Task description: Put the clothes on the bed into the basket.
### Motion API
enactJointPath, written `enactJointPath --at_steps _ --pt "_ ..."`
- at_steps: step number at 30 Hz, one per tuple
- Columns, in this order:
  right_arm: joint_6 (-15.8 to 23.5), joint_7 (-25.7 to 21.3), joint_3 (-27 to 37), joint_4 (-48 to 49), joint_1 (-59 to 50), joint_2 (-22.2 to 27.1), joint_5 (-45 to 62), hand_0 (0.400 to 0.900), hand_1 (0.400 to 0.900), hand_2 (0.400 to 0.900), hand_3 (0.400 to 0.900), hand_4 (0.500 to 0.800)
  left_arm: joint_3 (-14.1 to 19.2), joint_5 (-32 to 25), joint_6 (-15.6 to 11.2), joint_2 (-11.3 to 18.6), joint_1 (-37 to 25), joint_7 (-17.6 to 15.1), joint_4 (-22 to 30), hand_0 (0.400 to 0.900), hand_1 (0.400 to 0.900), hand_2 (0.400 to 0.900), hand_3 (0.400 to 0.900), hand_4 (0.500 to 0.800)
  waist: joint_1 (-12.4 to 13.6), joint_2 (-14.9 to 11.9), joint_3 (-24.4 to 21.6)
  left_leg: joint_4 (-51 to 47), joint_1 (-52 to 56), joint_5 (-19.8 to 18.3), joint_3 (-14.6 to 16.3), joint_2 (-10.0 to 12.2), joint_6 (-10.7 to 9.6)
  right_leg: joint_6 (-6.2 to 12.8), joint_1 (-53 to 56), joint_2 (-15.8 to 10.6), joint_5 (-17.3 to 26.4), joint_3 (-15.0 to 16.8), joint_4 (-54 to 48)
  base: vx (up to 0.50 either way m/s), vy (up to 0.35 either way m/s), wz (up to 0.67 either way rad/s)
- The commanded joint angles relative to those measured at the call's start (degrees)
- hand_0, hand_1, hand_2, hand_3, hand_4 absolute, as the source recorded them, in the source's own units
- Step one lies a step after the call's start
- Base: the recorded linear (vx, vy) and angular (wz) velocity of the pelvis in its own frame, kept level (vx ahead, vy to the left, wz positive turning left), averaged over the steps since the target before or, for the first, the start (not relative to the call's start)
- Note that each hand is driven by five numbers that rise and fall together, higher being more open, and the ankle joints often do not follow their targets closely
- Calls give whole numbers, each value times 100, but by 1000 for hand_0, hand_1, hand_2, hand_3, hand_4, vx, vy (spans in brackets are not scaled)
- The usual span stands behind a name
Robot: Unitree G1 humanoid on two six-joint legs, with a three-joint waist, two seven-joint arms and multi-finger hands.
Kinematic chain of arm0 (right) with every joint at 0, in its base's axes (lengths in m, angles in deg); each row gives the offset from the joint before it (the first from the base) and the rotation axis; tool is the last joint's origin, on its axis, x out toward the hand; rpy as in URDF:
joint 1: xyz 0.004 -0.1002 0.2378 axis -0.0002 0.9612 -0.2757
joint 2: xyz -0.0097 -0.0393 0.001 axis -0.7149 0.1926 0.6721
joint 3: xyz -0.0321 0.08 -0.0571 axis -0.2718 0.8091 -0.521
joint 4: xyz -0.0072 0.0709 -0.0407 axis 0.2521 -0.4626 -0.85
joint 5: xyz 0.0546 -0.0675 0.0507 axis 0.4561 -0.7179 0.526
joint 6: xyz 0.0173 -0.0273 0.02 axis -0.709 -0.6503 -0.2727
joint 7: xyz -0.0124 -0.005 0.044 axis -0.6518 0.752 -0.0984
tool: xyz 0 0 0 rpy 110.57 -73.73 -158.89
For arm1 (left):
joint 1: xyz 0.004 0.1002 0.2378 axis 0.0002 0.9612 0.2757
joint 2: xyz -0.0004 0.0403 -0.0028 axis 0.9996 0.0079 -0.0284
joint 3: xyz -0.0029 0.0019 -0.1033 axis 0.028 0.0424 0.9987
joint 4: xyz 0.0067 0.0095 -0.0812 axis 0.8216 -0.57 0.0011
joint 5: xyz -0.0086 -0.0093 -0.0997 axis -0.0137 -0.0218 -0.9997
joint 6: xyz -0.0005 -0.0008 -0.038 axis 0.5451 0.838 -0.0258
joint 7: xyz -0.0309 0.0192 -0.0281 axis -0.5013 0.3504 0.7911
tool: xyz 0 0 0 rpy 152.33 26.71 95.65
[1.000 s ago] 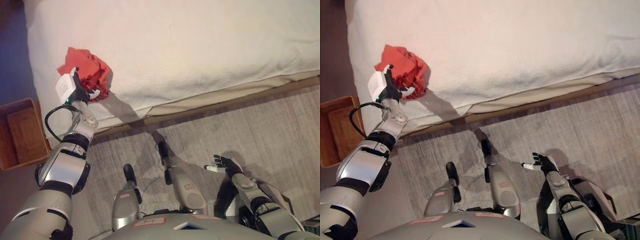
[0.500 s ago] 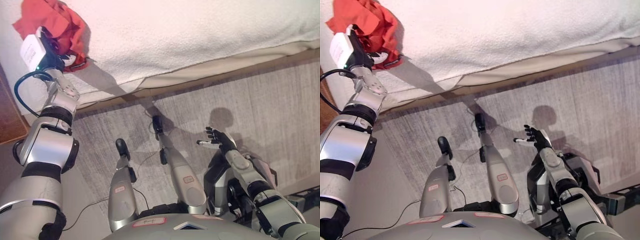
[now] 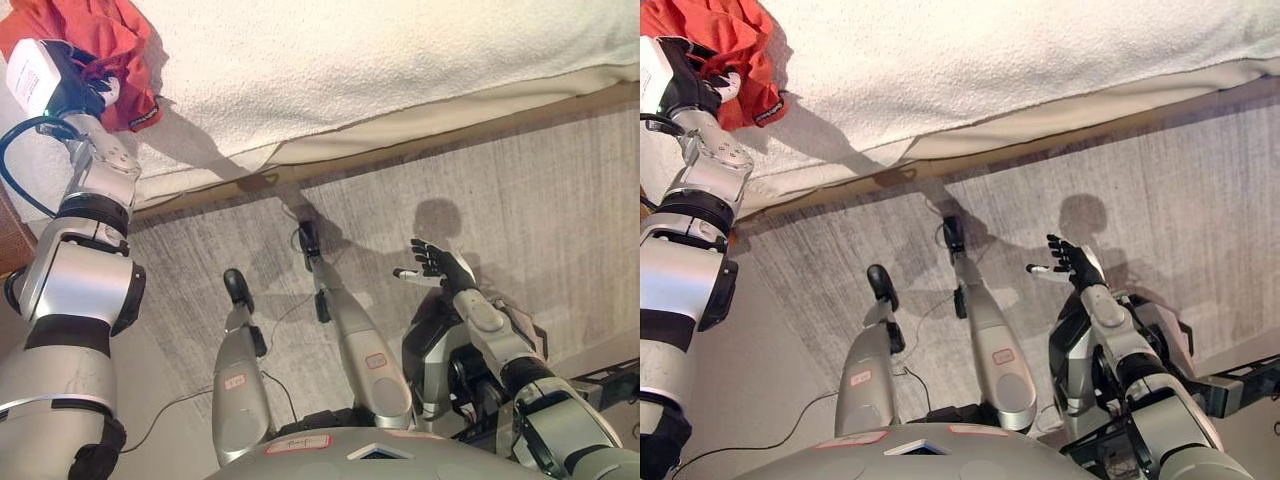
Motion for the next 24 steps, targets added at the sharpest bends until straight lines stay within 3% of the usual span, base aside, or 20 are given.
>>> enactJointPath --at_steps 1,7,13,15,19,24 --pt "170 -109 118 18 582 486 99 900 900 900 900 800 80 -26 -241 45 156 -158 102 400 400 400 400 500 -140 219 -547 792 -211 -458 -157 125 -18 513 -39 -425 538 -175 -198 48 11 -3" --pt "54 -77 434 -439 903 445 -4 900 900 900 900 800 212 188 -260 -335 882 -24 529 400 400 400 400 500 88 189 -557 396 817 -452 -83 123 -30 522 823 -489 394 -263 -181 132 1 7" --pt "-19 -59 725 -1028 1016 367 -75 900 900 900 900 800 157 501 -198 -235 1194 217 649 400 400 400 400 500 305 119 -571 -253 1779 -238 -97 89 -57 539 1681 -524 307 -411 -363 122 -7 20" --pt "-77 -42 810 -1192 1038 324 -76 900 900 900 900 800 204 547 -262 -212 1500 315 1130 400 400 400 400 500 425 138 -588 -424 2040 -178 -116 82 -52 546 1940 -524 271 -464 -433 126 -27 25" --pt "-165 70 1086 -1341 1195 238 -134 900 900 900 900 800 516 769 -468 -62 2665 586 2679 400 400 400 400 500 685 214 -647 -741 2466 -57 -199 92 -53 559 2359 -557 176 -607 -534 105 -3 30" --pt "-242 207 1325 -1522 1323 158 -210 900 900 900 900 800 945 840 -612 67 3670 929 3628 400 400 400 400 500 911 308 -749 -945 2718 31 -404 98 -59 553 2741 -606 32 -828 -595 84 -8 41"
